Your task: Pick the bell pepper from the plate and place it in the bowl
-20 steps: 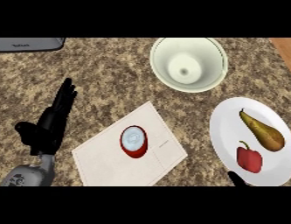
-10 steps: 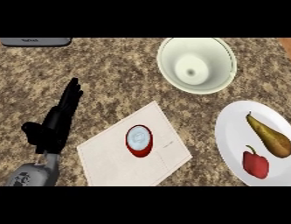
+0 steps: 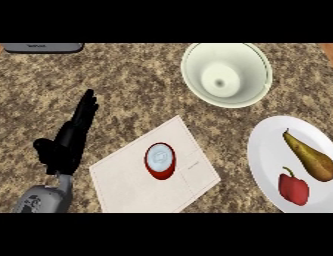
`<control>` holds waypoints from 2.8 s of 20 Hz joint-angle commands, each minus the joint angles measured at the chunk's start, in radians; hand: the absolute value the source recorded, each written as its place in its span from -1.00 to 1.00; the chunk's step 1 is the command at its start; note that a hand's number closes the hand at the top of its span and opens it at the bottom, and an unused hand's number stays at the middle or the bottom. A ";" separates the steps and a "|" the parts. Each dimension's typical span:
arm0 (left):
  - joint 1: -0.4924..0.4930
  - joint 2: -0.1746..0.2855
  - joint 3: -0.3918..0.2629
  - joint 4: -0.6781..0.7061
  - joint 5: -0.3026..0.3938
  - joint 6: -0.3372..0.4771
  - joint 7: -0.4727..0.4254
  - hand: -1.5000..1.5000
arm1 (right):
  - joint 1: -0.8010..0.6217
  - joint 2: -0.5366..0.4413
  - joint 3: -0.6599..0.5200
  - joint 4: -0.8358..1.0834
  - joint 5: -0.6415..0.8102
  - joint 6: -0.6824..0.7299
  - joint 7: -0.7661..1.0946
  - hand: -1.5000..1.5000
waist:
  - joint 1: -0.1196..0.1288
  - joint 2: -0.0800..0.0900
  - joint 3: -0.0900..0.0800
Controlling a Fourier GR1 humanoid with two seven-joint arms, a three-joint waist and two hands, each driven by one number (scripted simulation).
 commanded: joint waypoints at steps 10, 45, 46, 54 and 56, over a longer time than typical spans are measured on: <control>0.008 0.001 0.061 -0.060 -0.018 -0.058 0.059 0.00 | 0.063 0.107 0.020 0.050 -0.104 0.018 -0.258 -1.00 | -0.011 -0.005 0.002; -0.033 -0.112 0.103 -0.024 -0.125 -0.099 0.085 0.00 | -0.183 0.284 -0.159 0.555 -0.165 0.105 -0.436 -1.00 | -0.005 -0.002 0.001; -0.045 -0.092 0.152 0.036 -0.098 -0.125 0.035 0.00 | -0.168 0.307 -0.115 0.526 -0.117 0.093 -0.401 -1.00 | -0.006 -0.002 0.001; -0.029 -0.091 0.131 -0.031 -0.101 -0.147 0.081 0.00 | -0.250 0.247 -0.119 0.668 -0.096 0.172 -0.537 1.00 | -0.002 -0.002 0.002; 0.031 -0.118 0.103 -0.073 -0.113 -0.132 0.074 0.00 | -0.257 0.234 -0.101 0.631 -0.040 0.181 -0.477 1.00 | 0.000 -0.003 0.001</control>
